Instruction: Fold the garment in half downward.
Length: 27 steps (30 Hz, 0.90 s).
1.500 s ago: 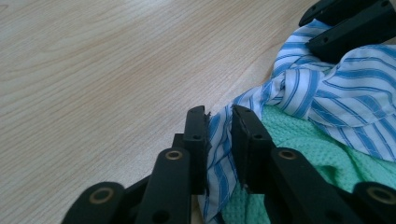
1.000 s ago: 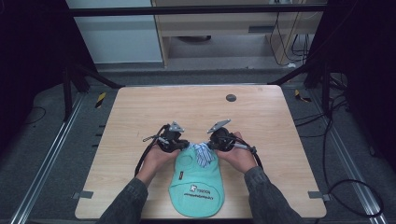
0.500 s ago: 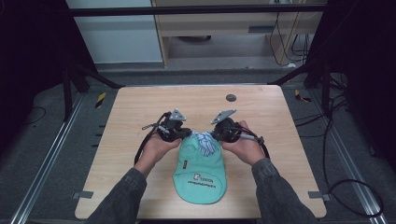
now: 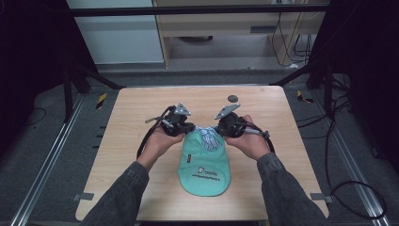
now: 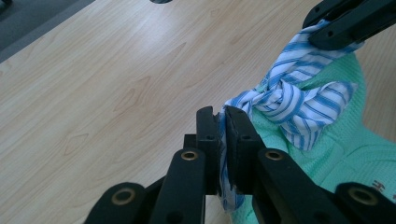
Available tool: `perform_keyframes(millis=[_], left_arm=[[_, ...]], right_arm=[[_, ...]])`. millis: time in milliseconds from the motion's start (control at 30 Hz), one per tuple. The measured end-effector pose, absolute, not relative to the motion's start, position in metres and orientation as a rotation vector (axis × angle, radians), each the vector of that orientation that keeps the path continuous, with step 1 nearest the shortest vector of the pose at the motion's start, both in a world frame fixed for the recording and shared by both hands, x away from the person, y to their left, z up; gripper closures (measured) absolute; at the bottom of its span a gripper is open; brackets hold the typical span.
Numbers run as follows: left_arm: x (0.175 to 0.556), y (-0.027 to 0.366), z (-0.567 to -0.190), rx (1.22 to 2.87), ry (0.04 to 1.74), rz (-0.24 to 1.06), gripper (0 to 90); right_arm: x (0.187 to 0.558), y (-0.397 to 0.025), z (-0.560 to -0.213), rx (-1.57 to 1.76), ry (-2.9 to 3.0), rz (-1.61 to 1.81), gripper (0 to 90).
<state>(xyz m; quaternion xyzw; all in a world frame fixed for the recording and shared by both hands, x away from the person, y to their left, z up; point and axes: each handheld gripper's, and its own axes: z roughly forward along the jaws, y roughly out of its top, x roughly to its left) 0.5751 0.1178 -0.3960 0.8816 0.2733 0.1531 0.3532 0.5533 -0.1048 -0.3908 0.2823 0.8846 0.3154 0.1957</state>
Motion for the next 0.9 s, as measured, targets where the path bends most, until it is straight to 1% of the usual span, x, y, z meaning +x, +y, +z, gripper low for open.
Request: perform_keyframes(millis=[200, 433, 733, 900], left_arm=[[0.591, 0.117, -0.389, 2.27, 0.724, 0.393, 84.8], [0.603, 0.116, -0.382, 2.28, 0.723, 0.412, 84.8], [0.606, 0.112, -0.373, 2.275, 0.718, 0.433, 84.8], [0.612, 0.107, -0.369, 2.271, 0.711, 0.425, 84.8]], right_arm=[[0.568, -0.104, -0.381, 0.768, 2.475, 0.868, 84.4], [0.581, -0.103, -0.377, 0.76, 2.465, 0.859, 84.4], [0.586, -0.108, -0.372, 0.771, 2.442, 0.887, 84.4], [0.587, -0.111, -0.363, 0.748, 2.446, 0.877, 84.4]])
